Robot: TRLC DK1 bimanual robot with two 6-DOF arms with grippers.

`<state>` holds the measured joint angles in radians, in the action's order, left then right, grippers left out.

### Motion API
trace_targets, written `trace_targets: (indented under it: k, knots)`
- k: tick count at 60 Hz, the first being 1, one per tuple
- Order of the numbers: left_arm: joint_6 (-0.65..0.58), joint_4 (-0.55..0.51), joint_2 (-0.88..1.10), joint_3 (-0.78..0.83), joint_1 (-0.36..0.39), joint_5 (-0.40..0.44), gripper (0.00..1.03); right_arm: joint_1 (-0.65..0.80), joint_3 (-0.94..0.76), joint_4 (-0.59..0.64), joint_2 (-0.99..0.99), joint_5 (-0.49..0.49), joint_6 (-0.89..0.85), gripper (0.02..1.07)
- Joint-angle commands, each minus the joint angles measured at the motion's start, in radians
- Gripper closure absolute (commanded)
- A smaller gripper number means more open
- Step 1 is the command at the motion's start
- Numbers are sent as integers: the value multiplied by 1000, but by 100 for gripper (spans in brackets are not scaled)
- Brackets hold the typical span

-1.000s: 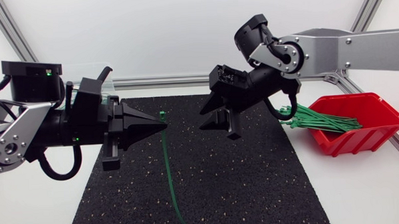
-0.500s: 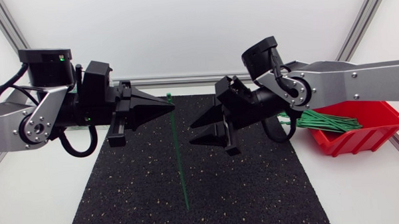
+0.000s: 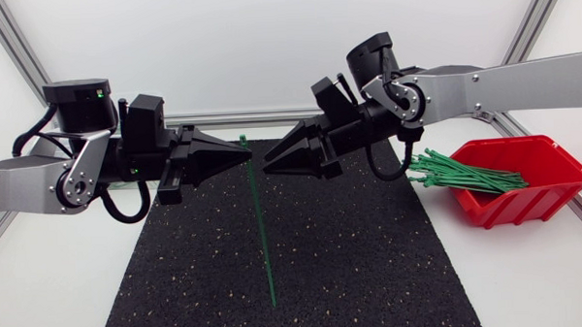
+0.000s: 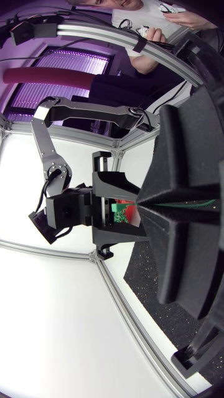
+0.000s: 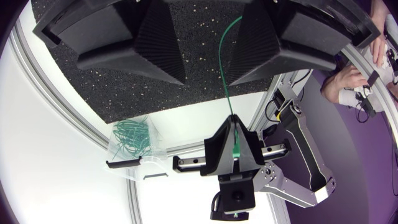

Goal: Take a green cable tie from the red box, thread the tail through the head to close it, then place it in the transparent bin on the left.

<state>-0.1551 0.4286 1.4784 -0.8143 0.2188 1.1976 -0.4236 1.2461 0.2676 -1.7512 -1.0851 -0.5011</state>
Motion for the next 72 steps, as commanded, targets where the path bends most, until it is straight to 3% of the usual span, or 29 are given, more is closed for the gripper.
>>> trace_targets:
  k: [1, 13, 21, 43, 72]
  knots:
    - [37, 22, 22, -2, -9, 23, 100, -9, 33, 7, -27, -16, 36, 63]
    - [120, 75, 17, -3, -9, 31, 100, -35, 29, -10, -39, -22, 45, 63]
    - [144, 87, 22, 0, 1, 31, 100, -38, 18, -16, -34, -42, 64, 70]
    - [239, 111, 3, 1, 24, 25, 100, -63, -42, -31, 90, -49, 127, 70]
    - [473, 167, -98, -23, 57, -29, 100, -78, -83, -47, 242, -49, 207, 79]
